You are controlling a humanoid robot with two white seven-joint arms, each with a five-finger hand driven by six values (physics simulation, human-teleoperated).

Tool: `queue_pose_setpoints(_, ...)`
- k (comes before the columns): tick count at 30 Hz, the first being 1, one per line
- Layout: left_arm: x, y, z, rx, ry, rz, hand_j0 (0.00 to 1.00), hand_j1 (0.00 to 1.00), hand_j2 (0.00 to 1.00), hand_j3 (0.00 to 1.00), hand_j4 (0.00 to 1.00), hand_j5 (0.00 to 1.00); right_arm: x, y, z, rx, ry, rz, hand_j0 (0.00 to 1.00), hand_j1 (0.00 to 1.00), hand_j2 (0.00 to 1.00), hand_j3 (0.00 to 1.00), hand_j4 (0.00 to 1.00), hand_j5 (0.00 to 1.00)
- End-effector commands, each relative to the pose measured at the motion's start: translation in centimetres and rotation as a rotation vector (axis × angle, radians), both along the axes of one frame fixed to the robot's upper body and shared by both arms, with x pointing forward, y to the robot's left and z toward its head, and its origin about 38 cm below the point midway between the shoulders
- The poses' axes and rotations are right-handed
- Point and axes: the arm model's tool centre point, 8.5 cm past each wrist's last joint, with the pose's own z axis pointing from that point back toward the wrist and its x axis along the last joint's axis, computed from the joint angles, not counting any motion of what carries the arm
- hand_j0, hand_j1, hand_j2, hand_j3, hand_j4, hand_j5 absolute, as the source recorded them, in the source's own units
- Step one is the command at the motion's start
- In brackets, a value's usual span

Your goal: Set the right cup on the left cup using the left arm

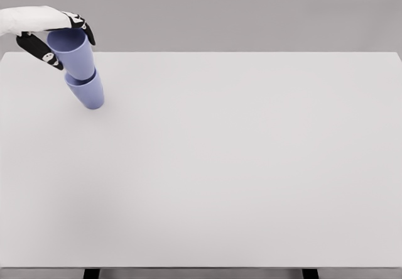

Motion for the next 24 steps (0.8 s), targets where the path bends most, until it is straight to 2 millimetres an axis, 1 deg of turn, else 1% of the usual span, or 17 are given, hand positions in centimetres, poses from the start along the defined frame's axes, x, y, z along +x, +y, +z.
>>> queue_pose_setpoints(1, 0.3, 0.4, -0.2, -0.011, 0.007, 0.021, 0.49, 0.49, 0.49, 0.49, 0.49, 0.49, 0.0, 0.0, 0.0, 0.000, 0.000, 0.000, 1.00, 1.00, 1.00, 1.00, 1.00, 1.00)
queue_pose_setpoints(7, 0.6, 1.2, -0.6, -0.013, 0.017, 0.053, 0.49, 0.49, 0.49, 0.49, 0.49, 0.49, 0.0, 0.0, 0.0, 0.000, 0.000, 0.000, 1.00, 1.00, 1.00, 1.00, 1.00, 1.00)
queue_pose_setpoints(14, 1.2, 0.9, -1.2, -0.023, 0.029, 0.063, 0.50, 0.50, 0.50, 0.50, 0.50, 0.50, 0.0, 0.0, 0.0, 0.000, 0.000, 0.001, 1.00, 1.00, 1.00, 1.00, 1.00, 1.00)
queue_pose_setpoints(24, 1.3, 1.2, -1.5, -0.022, 0.034, 0.077, 0.50, 0.50, 0.50, 0.50, 0.50, 0.50, 0.0, 0.0, 0.0, 0.000, 0.000, 0.000, 1.00, 1.00, 1.00, 1.00, 1.00, 1.00)
